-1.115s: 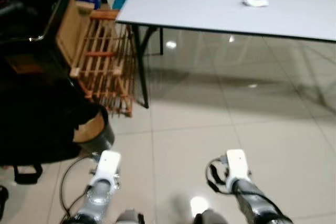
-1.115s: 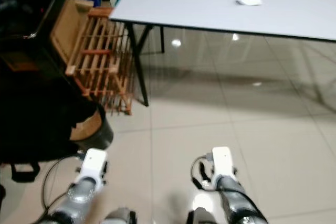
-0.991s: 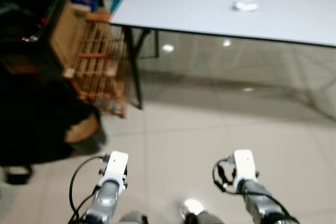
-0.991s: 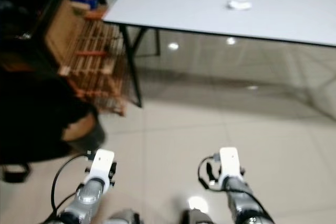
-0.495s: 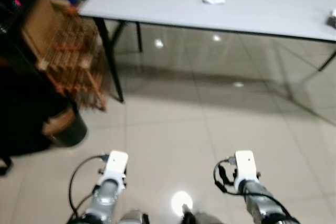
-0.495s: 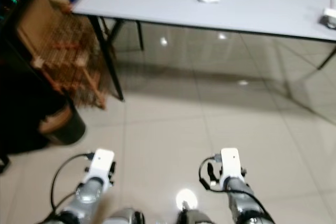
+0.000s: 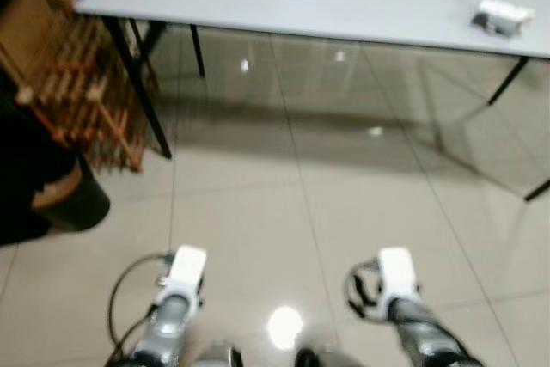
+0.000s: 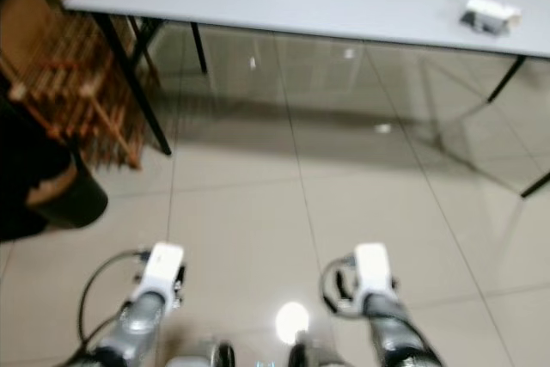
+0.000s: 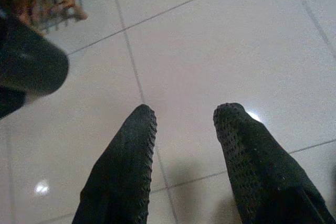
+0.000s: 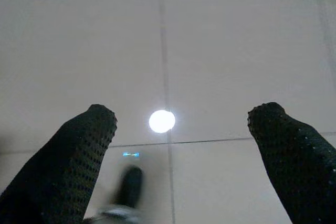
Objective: Picking trash to rubbish bin
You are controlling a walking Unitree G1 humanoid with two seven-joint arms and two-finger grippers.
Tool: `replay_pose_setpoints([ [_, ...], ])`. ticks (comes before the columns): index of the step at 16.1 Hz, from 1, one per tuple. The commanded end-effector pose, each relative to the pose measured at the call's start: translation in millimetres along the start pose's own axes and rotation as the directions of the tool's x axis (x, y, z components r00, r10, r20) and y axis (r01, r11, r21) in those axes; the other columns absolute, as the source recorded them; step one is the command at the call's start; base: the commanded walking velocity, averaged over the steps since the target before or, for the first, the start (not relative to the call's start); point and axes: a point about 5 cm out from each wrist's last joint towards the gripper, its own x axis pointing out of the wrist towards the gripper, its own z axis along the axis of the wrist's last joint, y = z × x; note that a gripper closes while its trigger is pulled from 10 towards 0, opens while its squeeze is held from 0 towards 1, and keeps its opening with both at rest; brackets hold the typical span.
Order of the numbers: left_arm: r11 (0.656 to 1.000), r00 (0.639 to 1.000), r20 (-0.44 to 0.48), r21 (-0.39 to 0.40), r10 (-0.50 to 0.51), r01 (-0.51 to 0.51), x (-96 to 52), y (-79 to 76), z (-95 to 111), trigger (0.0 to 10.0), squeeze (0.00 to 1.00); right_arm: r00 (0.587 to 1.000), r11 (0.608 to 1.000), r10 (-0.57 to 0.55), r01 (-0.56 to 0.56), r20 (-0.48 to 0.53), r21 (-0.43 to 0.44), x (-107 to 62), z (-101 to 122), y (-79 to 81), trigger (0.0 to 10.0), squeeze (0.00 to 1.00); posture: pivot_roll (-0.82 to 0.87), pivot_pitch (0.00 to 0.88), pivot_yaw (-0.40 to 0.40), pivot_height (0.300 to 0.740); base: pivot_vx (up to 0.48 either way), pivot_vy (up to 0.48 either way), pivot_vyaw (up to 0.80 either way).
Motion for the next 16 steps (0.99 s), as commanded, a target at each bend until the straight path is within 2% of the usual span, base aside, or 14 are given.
replay_pose_setpoints([
  [1,1.0,1.0,-0.018,-0.002,0.0,0.0,-1.7,-2.2,-4.9,10.0,0.0,1.0,1.0,-0.001,0.001,-0.017,-0.014,-1.2,-4.1,-1.6,10.0,0.0,-0.03,0.154,0.02,0.74,0.0,-0.311,0.8],
  [6,1.0,1.0,-0.017,0.001,-0.001,0.001,-1.5,-2.2,-4.4,10.0,0.0,1.0,1.0,-0.002,0.002,-0.026,-0.014,-1.7,-6.6,-1.0,10.0,0.0,-0.03,0.164,0.018,0.74,0.0,-0.25,0.76],
  [10,1.0,1.0,-0.023,-0.015,0.006,-0.006,-2.3,-2.5,-6.3,10.0,0.0,1.0,1.0,-0.005,0.006,-0.02,0.003,-1.8,-6.1,-1.6,10.0,0.0,-0.03,0.171,0.016,0.74,0.0,0.0,0.0],
  [13,0.998,1.0,-0.007,-0.058,-0.016,0.016,-2.3,-4.1,-4.3,10.0,0.0,1.0,1.0,-0.005,0.006,-0.017,0.01,-1.5,-5.1,-1.5,10.0,0.0,-0.02,0.175,0.015,0.74,0.0,0.0,0.0],
  [16,0.999,1.0,-0.011,-0.053,-0.013,0.012,-1.2,-3.5,-2.6,10.0,0.0,1.0,1.0,-0.009,0.009,-0.009,0.021,-1.2,-3.5,-2.1,10.0,0.0,-0.02,0.175,0.014,0.74,0.0,0.0,0.0],
])
